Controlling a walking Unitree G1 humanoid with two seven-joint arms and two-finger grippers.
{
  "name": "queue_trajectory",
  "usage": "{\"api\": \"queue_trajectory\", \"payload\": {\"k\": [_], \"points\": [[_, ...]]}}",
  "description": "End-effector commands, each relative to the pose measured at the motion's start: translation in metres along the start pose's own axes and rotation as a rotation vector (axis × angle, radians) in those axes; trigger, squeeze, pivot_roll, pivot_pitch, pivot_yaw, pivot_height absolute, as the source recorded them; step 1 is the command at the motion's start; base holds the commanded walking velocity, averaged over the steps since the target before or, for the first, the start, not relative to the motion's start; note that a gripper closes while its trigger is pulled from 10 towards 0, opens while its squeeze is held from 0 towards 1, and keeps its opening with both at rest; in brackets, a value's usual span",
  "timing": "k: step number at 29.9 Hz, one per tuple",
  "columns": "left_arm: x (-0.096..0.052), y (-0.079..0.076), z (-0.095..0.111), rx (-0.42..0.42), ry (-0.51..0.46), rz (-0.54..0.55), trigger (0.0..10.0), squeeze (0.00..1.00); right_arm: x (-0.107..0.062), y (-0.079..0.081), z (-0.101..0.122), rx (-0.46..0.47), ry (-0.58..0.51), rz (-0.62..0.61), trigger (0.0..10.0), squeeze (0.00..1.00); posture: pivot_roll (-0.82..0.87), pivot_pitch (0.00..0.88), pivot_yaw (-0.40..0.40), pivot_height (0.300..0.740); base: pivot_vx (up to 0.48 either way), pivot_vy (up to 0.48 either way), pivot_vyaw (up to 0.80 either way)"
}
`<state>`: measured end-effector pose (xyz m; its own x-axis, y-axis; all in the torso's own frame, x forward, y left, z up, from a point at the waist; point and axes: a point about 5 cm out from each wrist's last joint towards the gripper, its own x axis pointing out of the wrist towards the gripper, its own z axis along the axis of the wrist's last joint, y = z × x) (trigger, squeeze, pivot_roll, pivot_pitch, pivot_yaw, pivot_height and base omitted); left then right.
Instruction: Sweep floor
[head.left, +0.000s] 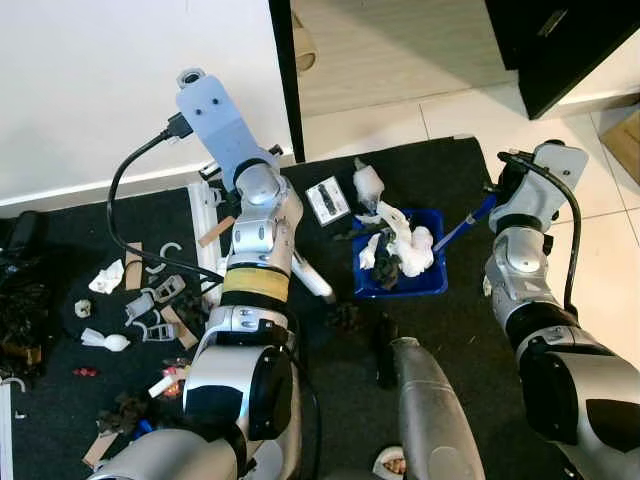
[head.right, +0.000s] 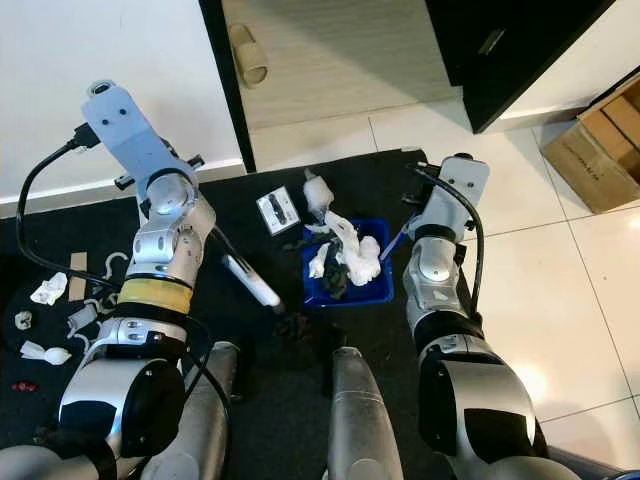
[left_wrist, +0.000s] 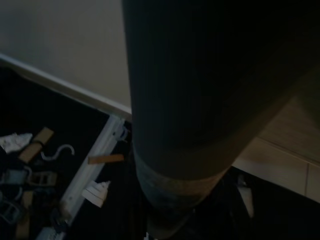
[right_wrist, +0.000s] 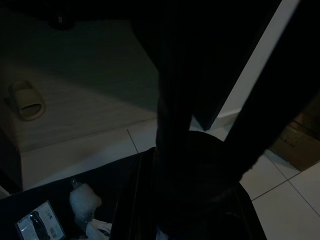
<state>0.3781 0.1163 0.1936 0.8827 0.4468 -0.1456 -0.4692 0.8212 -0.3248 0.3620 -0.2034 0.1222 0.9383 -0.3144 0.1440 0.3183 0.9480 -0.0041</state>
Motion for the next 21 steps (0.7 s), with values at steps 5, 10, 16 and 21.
{"api": "queue_trajectory", "payload": {"k": [5, 10, 16, 21], "points": [[-0.033, -0.06, -0.012, -0.167, 0.153, -0.177, 10.0, 0.0, -0.017, -0.014, -0.032, -0.051, 0.146, -0.039, 10.0, 0.0, 0.12, 0.393, -0.015, 0.74, 0.0, 0.0, 0.0], [-0.035, -0.069, -0.005, -0.169, 0.104, -0.315, 10.0, 0.0, -0.015, -0.013, -0.03, -0.045, 0.144, -0.037, 10.0, 0.0, 0.11, 0.38, -0.015, 0.74, 0.0, 0.0, 0.0], [-0.007, -0.026, 0.008, 0.177, -0.104, -0.436, 10.0, 0.0, -0.011, -0.021, -0.027, -0.045, 0.141, -0.042, 10.0, 0.0, 0.12, 0.303, -0.033, 0.74, 0.0, 0.0, 0.0], [0.006, 0.016, -0.001, 0.471, -0.189, -0.491, 10.0, 0.0, -0.013, -0.03, -0.031, -0.056, 0.149, -0.06, 10.0, 0.0, 0.12, 0.237, -0.052, 0.74, 0.0, 0.0, 0.0]]}}
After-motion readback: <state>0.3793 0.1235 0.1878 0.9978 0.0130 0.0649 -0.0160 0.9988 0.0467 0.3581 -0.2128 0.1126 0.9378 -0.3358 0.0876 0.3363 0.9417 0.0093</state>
